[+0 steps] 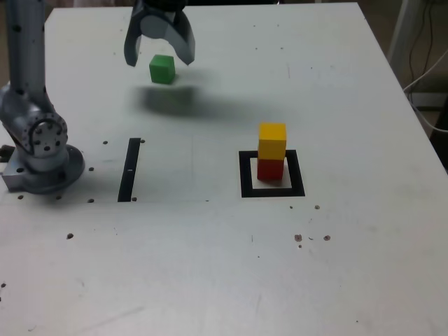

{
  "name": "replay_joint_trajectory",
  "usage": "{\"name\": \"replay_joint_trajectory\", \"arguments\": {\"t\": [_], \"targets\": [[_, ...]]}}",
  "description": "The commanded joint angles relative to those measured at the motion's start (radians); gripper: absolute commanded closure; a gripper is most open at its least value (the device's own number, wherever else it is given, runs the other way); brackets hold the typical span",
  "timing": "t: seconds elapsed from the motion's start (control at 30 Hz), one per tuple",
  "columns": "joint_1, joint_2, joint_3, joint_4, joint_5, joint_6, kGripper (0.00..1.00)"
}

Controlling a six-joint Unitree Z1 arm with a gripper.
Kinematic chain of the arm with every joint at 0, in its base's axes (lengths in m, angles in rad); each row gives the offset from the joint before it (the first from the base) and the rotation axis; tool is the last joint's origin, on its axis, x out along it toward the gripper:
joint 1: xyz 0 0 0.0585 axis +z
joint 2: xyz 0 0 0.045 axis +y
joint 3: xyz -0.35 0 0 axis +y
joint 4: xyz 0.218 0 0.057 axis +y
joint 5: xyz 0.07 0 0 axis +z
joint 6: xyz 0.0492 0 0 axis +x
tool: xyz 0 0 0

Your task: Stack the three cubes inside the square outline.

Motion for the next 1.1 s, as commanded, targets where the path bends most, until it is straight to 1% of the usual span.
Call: {"name": "replay_joint_trajectory", "arguments": {"t": [0.0, 0.17, 0.5, 0.63, 0.77, 0.9, 0.97, 1.07], "targets": [[0.016, 0.021, -0.013, -0.016, -0.002, 0.026, 0.01], [0.047, 0.058, -0.023, -0.039, -0.006, 0.046, 0.01], [0.092, 0.132, -0.029, -0.094, -0.006, 0.048, 0.03], [0.099, 0.157, -0.048, -0.095, -0.020, 0.047, 0.05], [0.112, 0.174, -0.070, -0.084, -0.052, 0.046, 0.10], [0.125, 0.186, -0.083, -0.080, -0.070, 0.046, 0.17], [0.130, 0.189, -0.087, -0.079, -0.074, 0.045, 0.23], [0.132, 0.189, -0.092, -0.076, -0.076, 0.039, 0.34]]}}
